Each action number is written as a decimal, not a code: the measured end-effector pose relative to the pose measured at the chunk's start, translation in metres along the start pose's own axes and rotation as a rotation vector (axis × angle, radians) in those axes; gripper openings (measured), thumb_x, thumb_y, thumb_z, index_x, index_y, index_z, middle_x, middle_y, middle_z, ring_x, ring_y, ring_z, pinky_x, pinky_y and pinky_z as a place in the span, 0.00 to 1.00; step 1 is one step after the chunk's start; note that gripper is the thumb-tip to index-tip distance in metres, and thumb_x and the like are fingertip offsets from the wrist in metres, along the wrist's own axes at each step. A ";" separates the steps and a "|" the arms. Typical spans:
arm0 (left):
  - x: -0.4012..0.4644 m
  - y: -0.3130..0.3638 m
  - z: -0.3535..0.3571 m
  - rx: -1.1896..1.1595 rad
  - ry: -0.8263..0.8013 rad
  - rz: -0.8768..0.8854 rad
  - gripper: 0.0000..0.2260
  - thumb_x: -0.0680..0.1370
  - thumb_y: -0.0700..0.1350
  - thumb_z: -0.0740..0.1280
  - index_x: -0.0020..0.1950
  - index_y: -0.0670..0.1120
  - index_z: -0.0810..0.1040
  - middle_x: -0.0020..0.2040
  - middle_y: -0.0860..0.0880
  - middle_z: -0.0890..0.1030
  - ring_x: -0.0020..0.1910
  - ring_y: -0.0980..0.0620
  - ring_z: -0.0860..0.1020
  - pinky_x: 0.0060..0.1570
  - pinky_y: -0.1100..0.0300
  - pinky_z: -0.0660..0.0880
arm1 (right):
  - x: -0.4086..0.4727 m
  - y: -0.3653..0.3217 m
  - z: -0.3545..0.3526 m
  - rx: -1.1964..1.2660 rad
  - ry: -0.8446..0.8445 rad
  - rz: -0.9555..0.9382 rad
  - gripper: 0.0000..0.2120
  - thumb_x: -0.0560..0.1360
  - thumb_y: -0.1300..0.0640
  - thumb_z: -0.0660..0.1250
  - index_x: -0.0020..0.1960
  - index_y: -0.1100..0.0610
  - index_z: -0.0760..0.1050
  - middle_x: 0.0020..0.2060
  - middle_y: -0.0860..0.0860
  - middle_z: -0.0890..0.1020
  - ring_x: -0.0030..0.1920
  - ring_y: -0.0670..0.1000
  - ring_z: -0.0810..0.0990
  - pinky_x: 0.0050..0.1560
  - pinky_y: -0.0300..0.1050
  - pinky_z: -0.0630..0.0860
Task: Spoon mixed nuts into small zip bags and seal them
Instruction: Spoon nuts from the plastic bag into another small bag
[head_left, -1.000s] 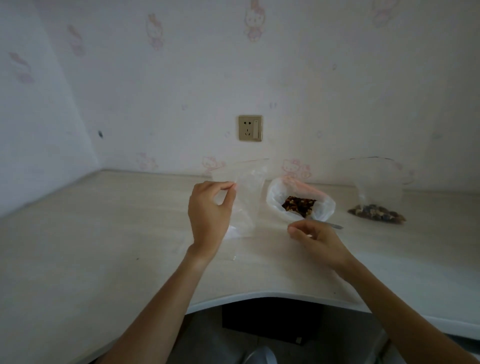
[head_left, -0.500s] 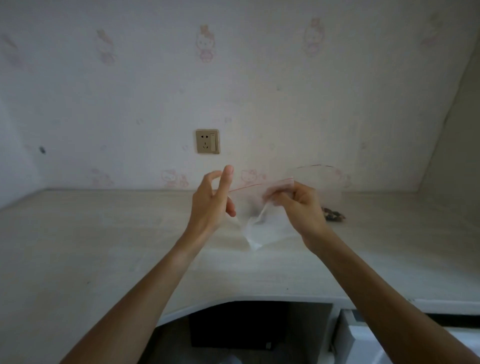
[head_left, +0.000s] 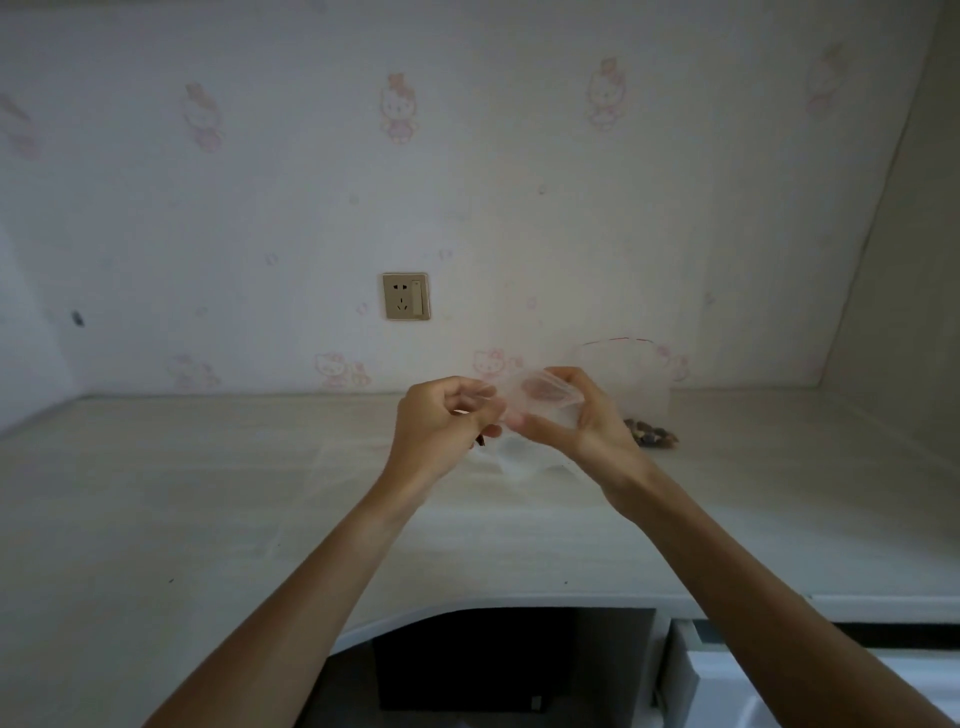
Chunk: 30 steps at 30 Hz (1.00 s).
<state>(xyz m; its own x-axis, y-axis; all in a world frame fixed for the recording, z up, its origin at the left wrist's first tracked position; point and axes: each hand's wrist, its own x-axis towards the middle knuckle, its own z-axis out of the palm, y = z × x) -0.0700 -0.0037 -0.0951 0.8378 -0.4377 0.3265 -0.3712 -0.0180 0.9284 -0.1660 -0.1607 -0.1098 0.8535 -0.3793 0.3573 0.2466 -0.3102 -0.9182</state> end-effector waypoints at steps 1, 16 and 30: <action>0.000 -0.001 0.000 0.000 0.023 0.021 0.05 0.77 0.41 0.76 0.52 0.45 0.85 0.40 0.48 0.88 0.38 0.50 0.88 0.32 0.68 0.76 | 0.000 0.001 0.001 0.021 0.036 0.007 0.25 0.69 0.39 0.77 0.60 0.48 0.76 0.56 0.44 0.83 0.60 0.45 0.81 0.59 0.43 0.77; -0.001 -0.016 -0.001 0.076 0.200 0.221 0.07 0.82 0.43 0.69 0.56 0.46 0.86 0.38 0.54 0.87 0.36 0.55 0.87 0.38 0.65 0.78 | 0.006 -0.007 0.013 -0.340 0.232 0.012 0.12 0.77 0.52 0.73 0.56 0.57 0.78 0.51 0.49 0.82 0.52 0.48 0.81 0.49 0.41 0.78; -0.003 -0.022 -0.015 -0.708 -0.053 -0.353 0.05 0.74 0.41 0.76 0.45 0.39 0.87 0.48 0.39 0.88 0.48 0.47 0.88 0.44 0.57 0.84 | 0.004 0.004 -0.011 0.675 0.172 0.398 0.03 0.77 0.66 0.71 0.46 0.67 0.81 0.38 0.59 0.86 0.38 0.55 0.87 0.42 0.47 0.85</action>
<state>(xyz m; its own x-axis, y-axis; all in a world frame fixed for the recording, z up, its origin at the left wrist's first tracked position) -0.0581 0.0109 -0.1137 0.8318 -0.5551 -0.0006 0.2706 0.4044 0.8736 -0.1664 -0.1726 -0.1100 0.8666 -0.4966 -0.0482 0.2095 0.4499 -0.8682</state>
